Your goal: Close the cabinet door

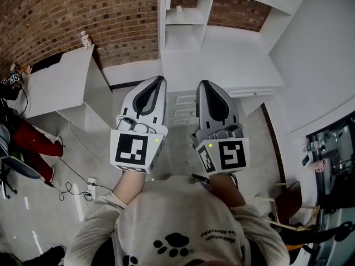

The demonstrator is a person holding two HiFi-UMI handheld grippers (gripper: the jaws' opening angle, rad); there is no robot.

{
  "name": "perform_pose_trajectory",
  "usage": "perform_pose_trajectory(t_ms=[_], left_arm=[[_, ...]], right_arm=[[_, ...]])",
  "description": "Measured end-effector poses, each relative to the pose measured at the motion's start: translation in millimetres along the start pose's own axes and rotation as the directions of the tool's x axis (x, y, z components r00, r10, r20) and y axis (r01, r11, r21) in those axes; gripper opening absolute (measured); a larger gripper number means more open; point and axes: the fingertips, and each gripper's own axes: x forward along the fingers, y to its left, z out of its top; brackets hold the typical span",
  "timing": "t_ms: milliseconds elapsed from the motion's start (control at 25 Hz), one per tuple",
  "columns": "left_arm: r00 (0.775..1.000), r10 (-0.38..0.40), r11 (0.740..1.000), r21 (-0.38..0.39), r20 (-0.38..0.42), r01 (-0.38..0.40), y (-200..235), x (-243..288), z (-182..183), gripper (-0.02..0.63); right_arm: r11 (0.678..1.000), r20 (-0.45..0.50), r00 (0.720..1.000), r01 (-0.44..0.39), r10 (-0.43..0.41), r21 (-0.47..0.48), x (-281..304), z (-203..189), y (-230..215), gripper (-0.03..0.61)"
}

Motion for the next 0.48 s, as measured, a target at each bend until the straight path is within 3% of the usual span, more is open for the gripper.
perform_pose_trajectory(t_ms=[480], left_arm=[[1.000,0.012,1.000,0.013,0.002,-0.012,23.6,50.7,-18.0,0.009]], right_arm=[[0.999,0.021,0.999,-0.038,0.038,0.008,54.7,-19.4,-20.0,0.011]])
